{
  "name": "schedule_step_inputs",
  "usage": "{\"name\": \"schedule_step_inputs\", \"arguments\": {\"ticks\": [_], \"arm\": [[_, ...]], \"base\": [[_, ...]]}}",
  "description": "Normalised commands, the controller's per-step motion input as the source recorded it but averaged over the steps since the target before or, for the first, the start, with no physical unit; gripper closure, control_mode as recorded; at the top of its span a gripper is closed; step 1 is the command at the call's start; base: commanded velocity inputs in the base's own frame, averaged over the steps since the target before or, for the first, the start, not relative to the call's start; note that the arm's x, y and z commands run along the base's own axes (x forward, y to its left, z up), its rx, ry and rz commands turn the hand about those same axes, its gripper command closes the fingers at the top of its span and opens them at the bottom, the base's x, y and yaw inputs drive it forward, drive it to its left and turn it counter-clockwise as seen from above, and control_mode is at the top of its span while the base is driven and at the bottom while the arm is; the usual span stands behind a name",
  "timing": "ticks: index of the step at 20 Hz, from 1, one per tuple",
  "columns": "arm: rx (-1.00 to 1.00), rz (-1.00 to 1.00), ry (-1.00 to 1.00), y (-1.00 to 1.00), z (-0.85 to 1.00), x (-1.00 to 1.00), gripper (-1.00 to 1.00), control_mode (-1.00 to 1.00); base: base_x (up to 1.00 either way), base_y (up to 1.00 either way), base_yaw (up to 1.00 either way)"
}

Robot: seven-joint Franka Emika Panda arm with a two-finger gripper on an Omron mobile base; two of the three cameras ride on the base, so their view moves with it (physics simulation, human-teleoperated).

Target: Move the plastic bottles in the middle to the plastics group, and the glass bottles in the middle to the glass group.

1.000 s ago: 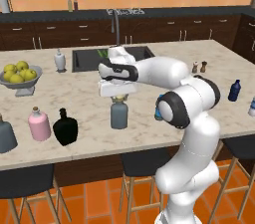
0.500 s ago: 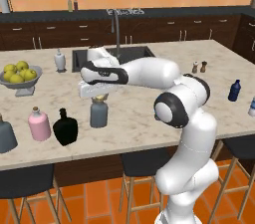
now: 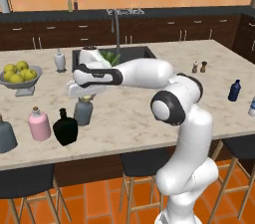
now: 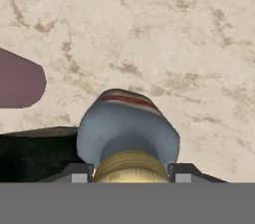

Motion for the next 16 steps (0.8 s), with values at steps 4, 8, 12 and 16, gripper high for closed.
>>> {"name": "schedule_step_inputs", "arguments": {"ticks": [4, 8, 12, 16], "arm": [[0.11, 0.00, -0.03, 0.26, -0.04, 0.27, 1.00, -1.00], [0.08, 0.00, -0.07, 0.36, -0.13, 0.19, 1.00, -1.00], [0.00, 0.00, 0.00, 0.29, -0.31, 0.21, 1.00, -1.00], [0.00, 0.00, 0.01, 0.22, -0.37, 0.19, 1.00, -1.00]], "base": [[0.00, 0.00, 0.00], [0.00, 0.00, 0.00], [0.00, 0.00, 0.00], [0.00, 0.00, 0.00]]}}
